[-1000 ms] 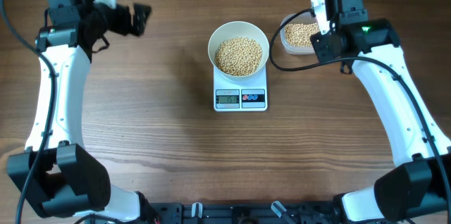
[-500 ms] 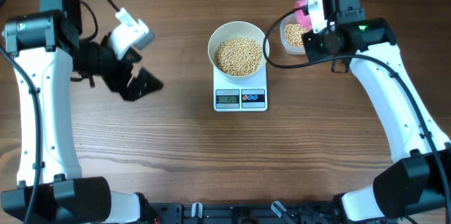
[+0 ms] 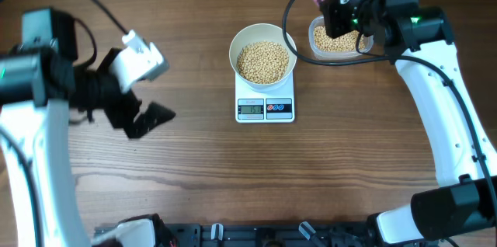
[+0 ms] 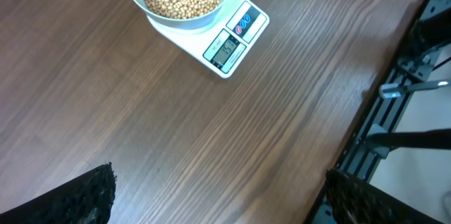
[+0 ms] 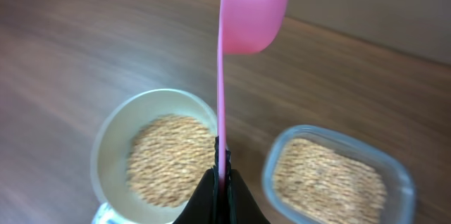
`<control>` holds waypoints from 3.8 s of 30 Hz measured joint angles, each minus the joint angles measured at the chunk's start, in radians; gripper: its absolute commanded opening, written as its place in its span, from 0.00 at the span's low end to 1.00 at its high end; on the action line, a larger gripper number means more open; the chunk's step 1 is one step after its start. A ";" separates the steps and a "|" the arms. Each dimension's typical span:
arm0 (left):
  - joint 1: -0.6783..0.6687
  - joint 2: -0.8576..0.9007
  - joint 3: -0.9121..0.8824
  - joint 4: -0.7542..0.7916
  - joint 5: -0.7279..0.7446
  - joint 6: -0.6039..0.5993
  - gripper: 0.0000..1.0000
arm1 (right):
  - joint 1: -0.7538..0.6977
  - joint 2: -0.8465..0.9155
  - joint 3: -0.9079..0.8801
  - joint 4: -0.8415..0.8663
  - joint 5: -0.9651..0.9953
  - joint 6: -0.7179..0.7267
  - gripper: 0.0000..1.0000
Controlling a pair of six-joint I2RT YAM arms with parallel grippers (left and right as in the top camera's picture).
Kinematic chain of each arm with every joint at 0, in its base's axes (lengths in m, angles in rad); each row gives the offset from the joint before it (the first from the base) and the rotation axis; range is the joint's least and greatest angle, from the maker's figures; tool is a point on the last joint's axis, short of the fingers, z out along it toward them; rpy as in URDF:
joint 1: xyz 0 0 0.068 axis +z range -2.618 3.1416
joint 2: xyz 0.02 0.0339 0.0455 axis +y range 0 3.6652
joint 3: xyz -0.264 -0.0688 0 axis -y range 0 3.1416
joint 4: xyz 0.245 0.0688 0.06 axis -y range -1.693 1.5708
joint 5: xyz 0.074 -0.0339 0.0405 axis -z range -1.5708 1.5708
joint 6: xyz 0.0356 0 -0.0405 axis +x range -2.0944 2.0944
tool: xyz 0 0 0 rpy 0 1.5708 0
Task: Scoop item into bowl and weigh 150g on scale
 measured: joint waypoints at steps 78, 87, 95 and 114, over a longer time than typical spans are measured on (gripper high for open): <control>0.000 -0.306 -0.278 0.104 -0.084 -0.420 1.00 | 0.261 0.172 -0.090 -0.170 0.290 -0.143 0.04; 0.000 -0.306 -0.278 0.103 -0.086 -0.420 1.00 | 0.287 0.172 -0.090 -0.172 0.290 -0.123 0.04; 0.000 -0.306 -0.278 0.103 -0.086 -0.420 1.00 | 0.287 0.172 -0.090 -0.177 0.282 -0.070 0.04; 0.000 -0.306 -0.278 0.103 -0.086 -0.420 1.00 | 0.225 0.166 -0.090 -0.203 0.211 -0.003 0.04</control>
